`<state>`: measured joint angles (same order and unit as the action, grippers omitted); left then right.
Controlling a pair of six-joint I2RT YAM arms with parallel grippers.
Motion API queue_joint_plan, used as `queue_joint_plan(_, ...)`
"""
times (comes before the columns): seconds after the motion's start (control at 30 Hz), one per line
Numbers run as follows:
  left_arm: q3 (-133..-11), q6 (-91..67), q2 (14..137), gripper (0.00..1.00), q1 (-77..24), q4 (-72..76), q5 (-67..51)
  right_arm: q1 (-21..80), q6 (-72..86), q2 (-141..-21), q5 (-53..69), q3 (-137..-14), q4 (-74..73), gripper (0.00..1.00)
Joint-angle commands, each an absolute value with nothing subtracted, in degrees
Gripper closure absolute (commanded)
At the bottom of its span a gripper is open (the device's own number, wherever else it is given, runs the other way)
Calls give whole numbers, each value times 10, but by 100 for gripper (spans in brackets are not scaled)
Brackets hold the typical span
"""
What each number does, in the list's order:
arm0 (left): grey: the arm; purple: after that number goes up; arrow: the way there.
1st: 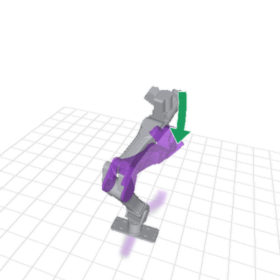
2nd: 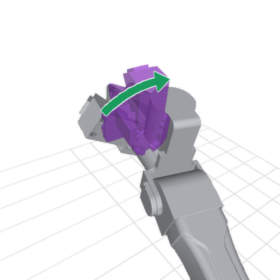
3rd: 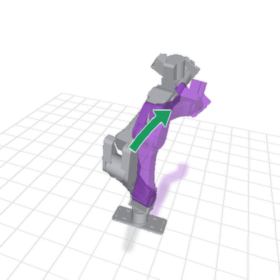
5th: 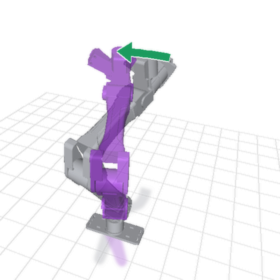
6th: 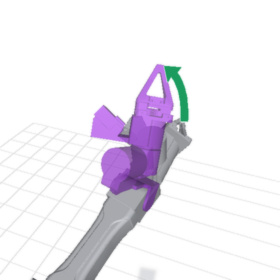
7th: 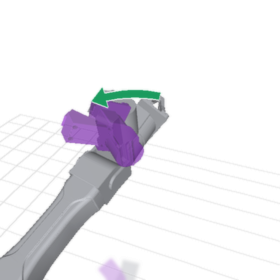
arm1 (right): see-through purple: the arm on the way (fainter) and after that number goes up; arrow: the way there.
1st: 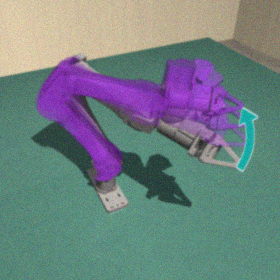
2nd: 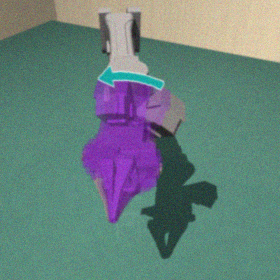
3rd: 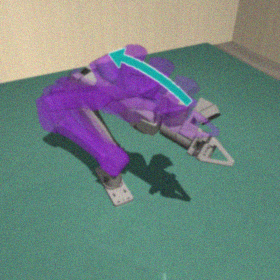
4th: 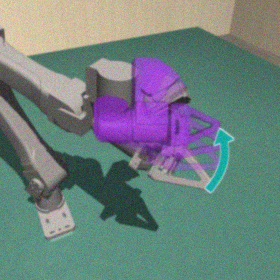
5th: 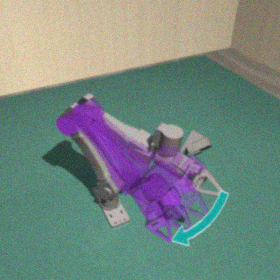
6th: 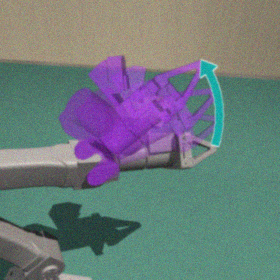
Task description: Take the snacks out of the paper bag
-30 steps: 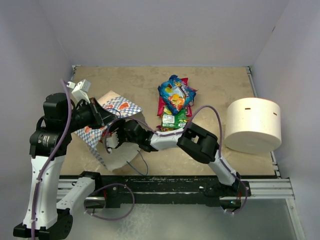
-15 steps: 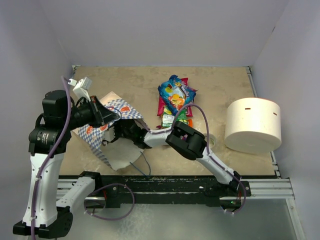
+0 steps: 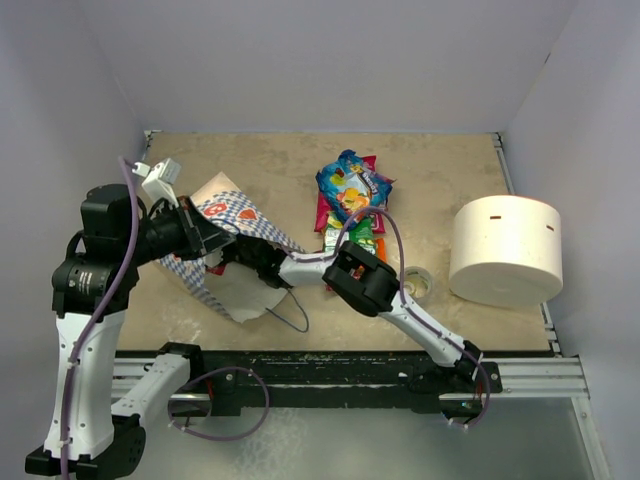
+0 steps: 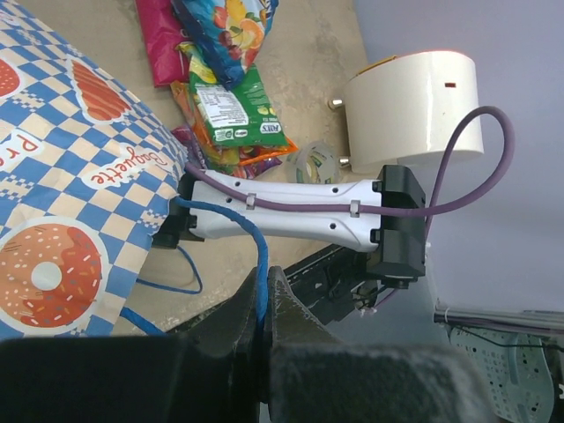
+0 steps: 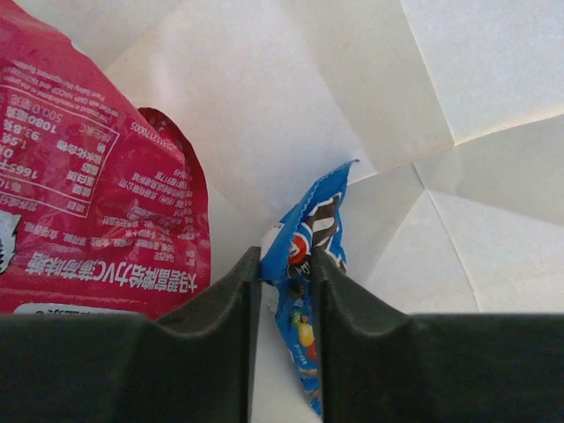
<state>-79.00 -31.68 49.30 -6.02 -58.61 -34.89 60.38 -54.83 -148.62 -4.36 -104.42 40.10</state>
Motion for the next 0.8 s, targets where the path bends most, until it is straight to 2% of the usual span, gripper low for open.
queue_joint_plan(0.0,-814,-318,483,100,-62,-588,-327,594,-532,-1455,-27,-1062,412,77)
queue_joint_plan(0.1,-813,-326,482,100,-62,-587,-307,595,-519,-1426,-25,-1038,419,90)
queue_joint_plan(0.23,-810,-338,480,100,-62,-576,-282,605,-474,-1373,-20,-979,431,100)
queue_joint_plan(0.5,-790,-371,477,100,-62,-519,-265,632,-367,-1223,38,-808,462,100)
queue_joint_plan(0.77,-746,-408,462,100,-62,-459,-262,640,-224,-1105,278,-646,510,100)
